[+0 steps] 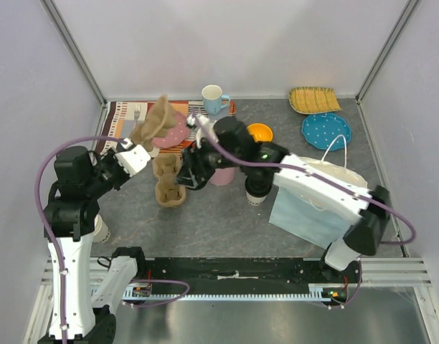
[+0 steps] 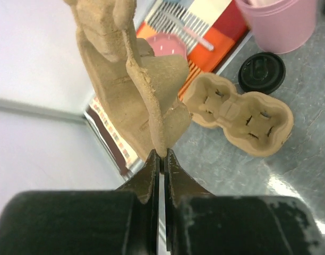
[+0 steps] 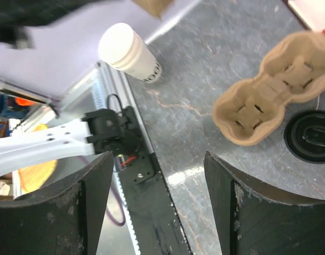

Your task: Pack the takeout coffee

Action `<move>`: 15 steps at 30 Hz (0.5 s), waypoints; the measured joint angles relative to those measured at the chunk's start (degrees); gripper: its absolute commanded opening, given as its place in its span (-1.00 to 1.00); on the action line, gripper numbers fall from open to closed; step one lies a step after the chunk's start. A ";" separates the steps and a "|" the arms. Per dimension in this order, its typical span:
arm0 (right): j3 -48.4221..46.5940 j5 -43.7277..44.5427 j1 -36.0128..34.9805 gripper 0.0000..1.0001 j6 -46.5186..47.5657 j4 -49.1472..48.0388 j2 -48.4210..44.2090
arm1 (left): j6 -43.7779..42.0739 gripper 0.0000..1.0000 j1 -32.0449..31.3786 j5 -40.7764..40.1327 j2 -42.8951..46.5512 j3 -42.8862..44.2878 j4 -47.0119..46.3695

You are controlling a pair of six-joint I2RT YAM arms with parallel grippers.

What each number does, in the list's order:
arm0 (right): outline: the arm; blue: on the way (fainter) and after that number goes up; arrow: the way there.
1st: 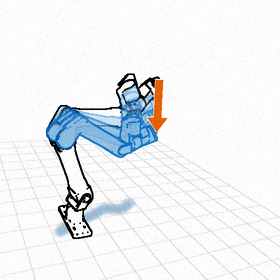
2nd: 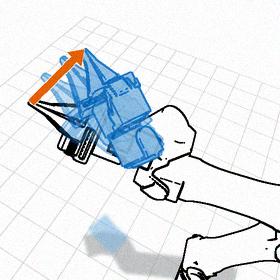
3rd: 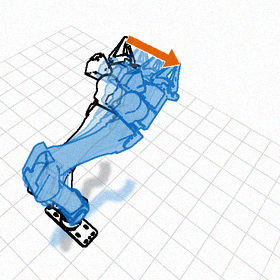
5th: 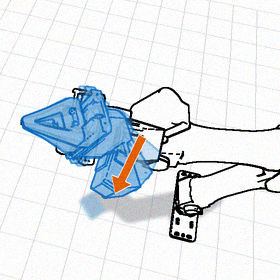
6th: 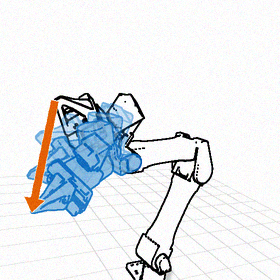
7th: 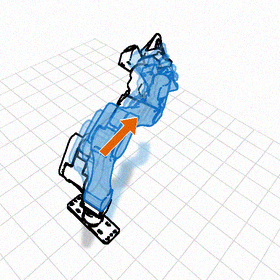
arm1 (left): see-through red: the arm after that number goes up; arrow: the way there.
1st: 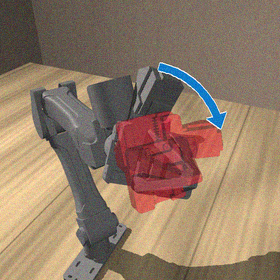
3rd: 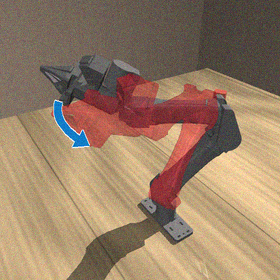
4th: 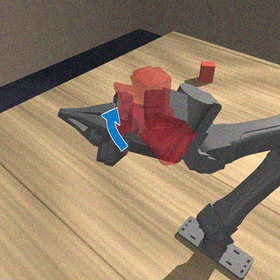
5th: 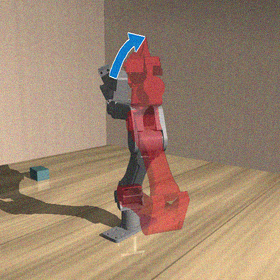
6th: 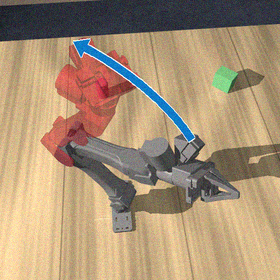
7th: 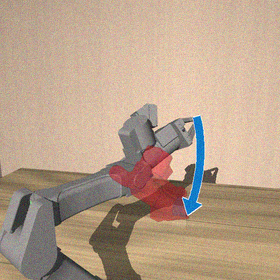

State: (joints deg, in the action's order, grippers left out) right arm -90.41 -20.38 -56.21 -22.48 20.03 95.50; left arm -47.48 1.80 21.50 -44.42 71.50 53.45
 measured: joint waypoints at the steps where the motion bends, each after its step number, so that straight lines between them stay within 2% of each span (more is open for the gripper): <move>1: -0.66 -1.16 0.59 0.55 0.22 1.11 -1.90 | -3.13 -0.96 0.00 1.95 0.68 0.35 0.94; 4: -4.81 -2.80 2.97 0.59 1.53 7.23 -7.76 | -11.65 -0.95 0.00 8.17 1.97 1.79 3.96; 8: -11.50 0.15 4.72 0.62 3.91 14.43 -12.83 | -22.25 -0.96 0.00 13.88 3.37 3.26 7.19; 15: -20.92 9.86 5.07 0.62 10.58 23.39 -19.32 | -44.70 -0.96 0.00 14.36 4.66 1.05 9.55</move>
State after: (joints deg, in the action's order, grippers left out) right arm -111.33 -10.52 -51.13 -11.90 43.42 76.18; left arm -92.18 1.80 35.86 -39.77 72.55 63.00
